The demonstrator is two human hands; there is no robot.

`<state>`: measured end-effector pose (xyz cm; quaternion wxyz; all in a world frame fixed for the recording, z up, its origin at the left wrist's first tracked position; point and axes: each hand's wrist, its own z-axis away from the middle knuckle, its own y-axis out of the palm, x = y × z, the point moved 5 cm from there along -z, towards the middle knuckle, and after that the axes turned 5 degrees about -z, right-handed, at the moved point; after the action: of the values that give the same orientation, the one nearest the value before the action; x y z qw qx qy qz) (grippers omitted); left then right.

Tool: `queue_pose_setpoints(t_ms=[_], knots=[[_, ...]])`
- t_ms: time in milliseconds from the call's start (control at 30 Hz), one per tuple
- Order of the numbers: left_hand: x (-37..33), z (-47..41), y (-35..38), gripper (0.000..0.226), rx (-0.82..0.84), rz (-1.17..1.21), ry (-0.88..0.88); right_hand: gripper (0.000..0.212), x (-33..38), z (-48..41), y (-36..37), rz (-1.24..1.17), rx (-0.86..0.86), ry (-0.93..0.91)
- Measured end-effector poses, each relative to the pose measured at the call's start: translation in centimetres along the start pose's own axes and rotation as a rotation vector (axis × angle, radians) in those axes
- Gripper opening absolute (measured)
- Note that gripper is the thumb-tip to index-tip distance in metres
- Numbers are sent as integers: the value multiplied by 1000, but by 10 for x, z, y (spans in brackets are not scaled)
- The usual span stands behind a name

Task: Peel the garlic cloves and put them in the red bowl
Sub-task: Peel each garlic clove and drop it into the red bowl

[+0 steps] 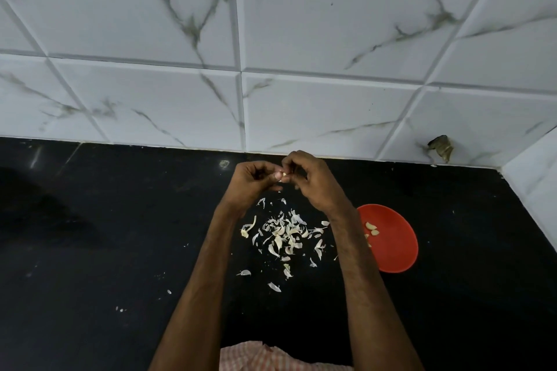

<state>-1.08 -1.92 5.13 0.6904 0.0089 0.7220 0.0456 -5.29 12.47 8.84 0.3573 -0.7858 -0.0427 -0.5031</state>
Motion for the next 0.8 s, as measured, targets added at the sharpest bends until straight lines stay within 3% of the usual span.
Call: queue_pose_setpoints(t_ms=[167, 467, 667, 800], knots=[[3, 2, 4, 11, -26, 123, -44, 18, 0, 1, -1, 76, -39, -15], [1, 2, 16, 28, -39, 317, -71, 21, 11, 1, -6, 87, -198, -93], [4, -1, 13, 13, -102, 363, -80, 17, 15, 1, -2, 48, -190, -111], [1, -2, 14, 20, -121, 409, -66, 21, 16, 0, 2, 5, -169, -98]])
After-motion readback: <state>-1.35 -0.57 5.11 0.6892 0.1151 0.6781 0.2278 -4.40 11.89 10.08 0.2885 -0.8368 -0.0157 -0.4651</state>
